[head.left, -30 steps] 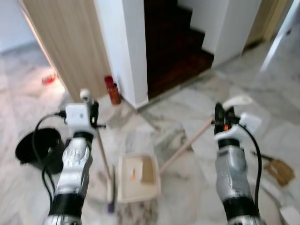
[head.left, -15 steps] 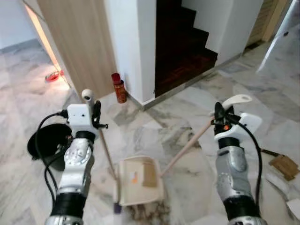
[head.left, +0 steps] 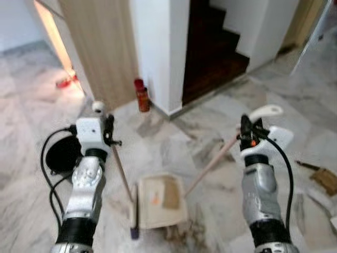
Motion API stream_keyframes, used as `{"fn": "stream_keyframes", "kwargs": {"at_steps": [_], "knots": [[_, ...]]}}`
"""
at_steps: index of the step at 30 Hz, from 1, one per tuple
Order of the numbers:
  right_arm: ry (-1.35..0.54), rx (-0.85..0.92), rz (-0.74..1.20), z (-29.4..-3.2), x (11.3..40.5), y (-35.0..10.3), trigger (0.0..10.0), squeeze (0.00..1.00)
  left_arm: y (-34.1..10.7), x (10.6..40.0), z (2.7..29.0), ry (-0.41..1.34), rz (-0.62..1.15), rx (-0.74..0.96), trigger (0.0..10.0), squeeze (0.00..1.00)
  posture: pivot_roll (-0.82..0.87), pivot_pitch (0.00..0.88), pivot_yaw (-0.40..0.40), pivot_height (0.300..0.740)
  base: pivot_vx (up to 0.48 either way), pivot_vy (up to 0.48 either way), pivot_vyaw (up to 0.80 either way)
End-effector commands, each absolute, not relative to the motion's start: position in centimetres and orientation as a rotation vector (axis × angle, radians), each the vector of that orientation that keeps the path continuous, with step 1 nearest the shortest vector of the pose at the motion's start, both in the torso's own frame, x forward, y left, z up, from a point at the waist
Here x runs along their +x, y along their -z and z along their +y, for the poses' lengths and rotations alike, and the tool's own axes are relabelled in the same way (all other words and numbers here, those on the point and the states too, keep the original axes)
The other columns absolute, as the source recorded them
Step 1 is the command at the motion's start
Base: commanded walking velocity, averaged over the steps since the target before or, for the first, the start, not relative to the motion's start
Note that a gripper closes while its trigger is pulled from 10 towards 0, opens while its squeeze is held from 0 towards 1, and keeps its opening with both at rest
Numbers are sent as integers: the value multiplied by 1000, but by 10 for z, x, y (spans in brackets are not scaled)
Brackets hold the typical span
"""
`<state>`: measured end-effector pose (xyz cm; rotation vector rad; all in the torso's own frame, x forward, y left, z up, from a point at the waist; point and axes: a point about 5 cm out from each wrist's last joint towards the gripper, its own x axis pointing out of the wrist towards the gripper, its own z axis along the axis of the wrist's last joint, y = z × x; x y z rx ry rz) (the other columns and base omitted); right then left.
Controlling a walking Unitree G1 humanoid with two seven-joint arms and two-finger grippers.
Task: Sweep floor
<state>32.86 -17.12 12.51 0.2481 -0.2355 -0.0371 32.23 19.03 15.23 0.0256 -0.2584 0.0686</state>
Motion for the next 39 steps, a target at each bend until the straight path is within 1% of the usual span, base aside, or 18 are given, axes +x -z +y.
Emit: {"fn": "stream_keyframes", "kwargs": {"at_steps": [1, 39], "knots": [[52, 275, -294, -175, 331, -137, 10000, 0, -162, 323, 188, -59, -297, 44, 10000, 0, 63, 38, 35, 740, 0, 322, 0], [47, 282, -297, -174, 332, -139, 10000, 0, -163, 323, 189, -64, -296, 49, 10000, 0, 70, 43, 36, 740, 0, 323, 0]]}}
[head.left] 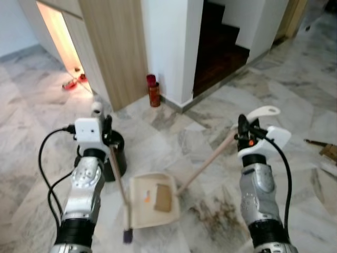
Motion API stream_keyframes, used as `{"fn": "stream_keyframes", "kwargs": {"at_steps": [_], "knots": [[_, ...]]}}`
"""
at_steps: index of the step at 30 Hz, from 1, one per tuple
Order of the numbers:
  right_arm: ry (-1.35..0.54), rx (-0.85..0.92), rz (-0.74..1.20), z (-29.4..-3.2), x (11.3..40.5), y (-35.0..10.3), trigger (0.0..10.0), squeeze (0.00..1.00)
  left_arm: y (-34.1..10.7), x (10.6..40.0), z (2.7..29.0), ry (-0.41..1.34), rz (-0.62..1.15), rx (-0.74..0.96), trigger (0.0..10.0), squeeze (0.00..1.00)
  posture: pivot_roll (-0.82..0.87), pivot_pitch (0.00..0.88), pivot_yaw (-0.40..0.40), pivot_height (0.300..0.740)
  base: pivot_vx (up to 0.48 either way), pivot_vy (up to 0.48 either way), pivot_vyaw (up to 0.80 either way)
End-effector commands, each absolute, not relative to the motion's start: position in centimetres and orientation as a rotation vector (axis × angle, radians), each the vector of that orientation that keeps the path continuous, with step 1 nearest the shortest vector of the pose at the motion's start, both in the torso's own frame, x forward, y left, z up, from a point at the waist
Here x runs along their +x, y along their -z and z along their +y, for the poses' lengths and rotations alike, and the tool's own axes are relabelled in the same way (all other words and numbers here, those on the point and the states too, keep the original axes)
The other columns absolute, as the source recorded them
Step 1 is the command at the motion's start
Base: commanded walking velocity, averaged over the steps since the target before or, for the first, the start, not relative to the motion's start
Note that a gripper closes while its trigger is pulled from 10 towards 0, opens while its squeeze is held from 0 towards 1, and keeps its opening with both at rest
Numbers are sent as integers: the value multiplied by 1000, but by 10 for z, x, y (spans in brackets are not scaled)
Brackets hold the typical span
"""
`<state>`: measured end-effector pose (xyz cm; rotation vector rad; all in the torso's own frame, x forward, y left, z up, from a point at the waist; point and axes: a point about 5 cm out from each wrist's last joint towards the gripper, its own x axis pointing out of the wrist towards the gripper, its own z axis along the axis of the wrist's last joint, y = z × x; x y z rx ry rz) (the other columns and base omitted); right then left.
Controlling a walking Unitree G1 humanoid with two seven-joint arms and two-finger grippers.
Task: Sweep floor
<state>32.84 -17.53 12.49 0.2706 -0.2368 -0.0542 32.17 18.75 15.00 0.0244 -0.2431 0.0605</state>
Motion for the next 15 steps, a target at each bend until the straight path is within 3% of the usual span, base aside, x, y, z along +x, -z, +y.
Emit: {"fn": "stream_keyframes", "kwargs": {"at_steps": [1, 15], "knots": [[48, 281, -298, -174, 332, -139, 10000, 0, -164, 323, 190, -64, -296, 48, 10000, 0, 69, 44, 36, 740, 0, 319, 0], [43, 282, -297, -171, 332, -139, 10000, 0, -163, 323, 190, -61, -292, 52, 10000, 0, 75, 42, 38, 740, 0, 321, 0]]}}
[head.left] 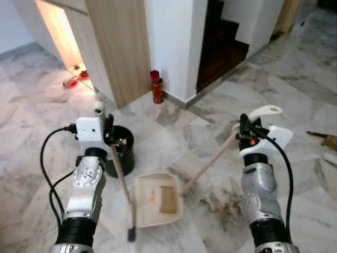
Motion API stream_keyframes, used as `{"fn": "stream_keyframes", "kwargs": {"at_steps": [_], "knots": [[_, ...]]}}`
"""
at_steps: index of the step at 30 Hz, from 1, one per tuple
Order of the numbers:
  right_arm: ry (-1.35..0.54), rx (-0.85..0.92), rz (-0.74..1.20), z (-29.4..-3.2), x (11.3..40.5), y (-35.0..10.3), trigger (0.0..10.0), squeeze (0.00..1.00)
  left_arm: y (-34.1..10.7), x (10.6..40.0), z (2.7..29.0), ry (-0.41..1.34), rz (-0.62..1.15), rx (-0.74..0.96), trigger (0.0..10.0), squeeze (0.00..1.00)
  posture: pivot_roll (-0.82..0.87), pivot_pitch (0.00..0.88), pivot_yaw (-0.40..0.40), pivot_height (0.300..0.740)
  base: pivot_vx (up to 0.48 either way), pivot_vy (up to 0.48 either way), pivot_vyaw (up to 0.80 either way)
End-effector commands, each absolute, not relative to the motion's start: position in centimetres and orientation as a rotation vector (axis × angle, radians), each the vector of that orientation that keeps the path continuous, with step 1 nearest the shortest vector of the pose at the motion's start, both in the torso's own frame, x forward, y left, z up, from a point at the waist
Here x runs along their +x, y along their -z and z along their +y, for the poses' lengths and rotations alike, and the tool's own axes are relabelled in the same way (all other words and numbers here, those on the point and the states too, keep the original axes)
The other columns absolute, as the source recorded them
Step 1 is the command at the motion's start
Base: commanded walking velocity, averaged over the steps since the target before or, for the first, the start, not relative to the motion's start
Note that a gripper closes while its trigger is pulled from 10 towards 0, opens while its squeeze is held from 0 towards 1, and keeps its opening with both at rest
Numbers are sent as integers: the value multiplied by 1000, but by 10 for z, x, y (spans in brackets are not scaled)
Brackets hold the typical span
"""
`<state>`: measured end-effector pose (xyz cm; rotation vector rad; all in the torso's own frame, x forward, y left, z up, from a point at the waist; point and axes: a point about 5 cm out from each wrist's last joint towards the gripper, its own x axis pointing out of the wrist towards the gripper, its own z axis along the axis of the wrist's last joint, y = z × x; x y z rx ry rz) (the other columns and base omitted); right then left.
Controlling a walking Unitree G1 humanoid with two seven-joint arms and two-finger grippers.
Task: Sweep floor
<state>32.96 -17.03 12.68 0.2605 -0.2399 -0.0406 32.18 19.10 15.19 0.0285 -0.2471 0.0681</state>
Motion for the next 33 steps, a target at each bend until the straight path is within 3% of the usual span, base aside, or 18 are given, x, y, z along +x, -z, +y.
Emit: {"fn": "stream_keyframes", "kwargs": {"at_steps": [1, 14, 33], "knots": [[43, 282, -297, -171, 332, -139, 10000, 0, -163, 323, 190, -61, -292, 52, 10000, 0, 75, 42, 38, 740, 0, 315, 0], [25, 279, -306, -169, 334, -143, 10000, 0, -167, 326, 187, -44, -303, 54, 10000, 0, 73, 7, 42, 740, 0, 317, 0], [-2, 257, -342, -171, 339, -158, 10000, 0, -167, 327, 184, -59, -312, 39, 10000, 0, 60, 23, 12, 740, 0, 307, 0]]}}
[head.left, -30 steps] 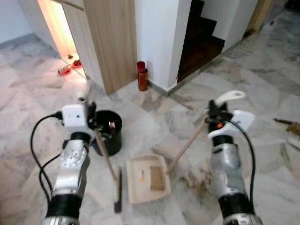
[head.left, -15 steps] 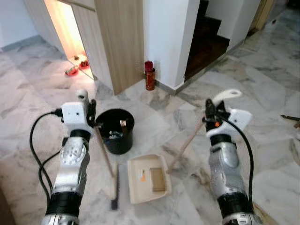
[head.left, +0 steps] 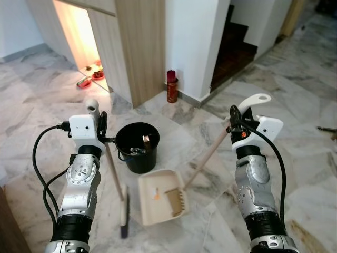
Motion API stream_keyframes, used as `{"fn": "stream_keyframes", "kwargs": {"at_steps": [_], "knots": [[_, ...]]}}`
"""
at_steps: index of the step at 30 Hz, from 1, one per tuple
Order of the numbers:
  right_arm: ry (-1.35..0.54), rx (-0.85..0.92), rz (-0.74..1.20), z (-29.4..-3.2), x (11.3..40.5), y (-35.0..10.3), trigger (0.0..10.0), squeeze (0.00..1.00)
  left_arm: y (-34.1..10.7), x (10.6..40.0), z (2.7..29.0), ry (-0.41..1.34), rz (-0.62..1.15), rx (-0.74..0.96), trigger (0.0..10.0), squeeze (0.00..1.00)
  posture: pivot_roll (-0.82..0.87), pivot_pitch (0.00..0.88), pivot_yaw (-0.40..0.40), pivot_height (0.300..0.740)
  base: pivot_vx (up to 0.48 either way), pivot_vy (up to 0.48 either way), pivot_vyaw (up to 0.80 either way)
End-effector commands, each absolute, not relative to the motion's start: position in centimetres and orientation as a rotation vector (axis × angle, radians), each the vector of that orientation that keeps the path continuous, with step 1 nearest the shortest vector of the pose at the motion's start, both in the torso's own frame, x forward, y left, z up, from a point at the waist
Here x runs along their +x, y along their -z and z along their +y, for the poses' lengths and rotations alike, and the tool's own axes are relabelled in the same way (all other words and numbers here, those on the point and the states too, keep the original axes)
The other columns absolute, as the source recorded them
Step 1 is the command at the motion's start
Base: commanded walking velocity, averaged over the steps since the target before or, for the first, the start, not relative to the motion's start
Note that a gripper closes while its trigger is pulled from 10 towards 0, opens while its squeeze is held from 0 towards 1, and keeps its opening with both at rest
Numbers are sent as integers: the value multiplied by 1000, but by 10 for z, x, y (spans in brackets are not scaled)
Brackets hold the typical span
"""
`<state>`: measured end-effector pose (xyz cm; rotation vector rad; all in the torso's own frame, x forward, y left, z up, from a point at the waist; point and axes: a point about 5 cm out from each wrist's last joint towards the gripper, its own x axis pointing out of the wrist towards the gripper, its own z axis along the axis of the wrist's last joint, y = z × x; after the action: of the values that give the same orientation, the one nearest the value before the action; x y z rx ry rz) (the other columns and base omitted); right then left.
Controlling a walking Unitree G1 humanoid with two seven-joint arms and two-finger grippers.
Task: Sweep floor
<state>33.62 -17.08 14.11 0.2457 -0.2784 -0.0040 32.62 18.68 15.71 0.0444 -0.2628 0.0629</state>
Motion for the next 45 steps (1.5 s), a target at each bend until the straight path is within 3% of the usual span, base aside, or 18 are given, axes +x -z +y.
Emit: {"fn": "stream_keyframes", "kwargs": {"at_steps": [1, 17, 35, 45], "knots": [[-13, 244, -351, -169, 342, -162, 10000, 0, -166, 328, 184, -59, -313, 40, 10000, 0, 63, 18, 15, 740, 0, 0, 0], [-80, 244, -426, -158, 350, -188, 10000, 0, -170, 330, 183, -51, -323, 52, 10000, 0, 76, 21, 25, 740, 0, 0, 0], [-70, 239, -437, -158, 349, -189, 10000, 0, -170, 328, 184, -56, -326, 55, 10000, 0, 80, 25, 19, 740, 0, 0, 782], [-90, 254, -498, -158, 348, -201, 10000, 0, -168, 328, 184, -59, -319, 57, 10000, 0, 79, 22, 21, 740, 0, 0, 0]]}}
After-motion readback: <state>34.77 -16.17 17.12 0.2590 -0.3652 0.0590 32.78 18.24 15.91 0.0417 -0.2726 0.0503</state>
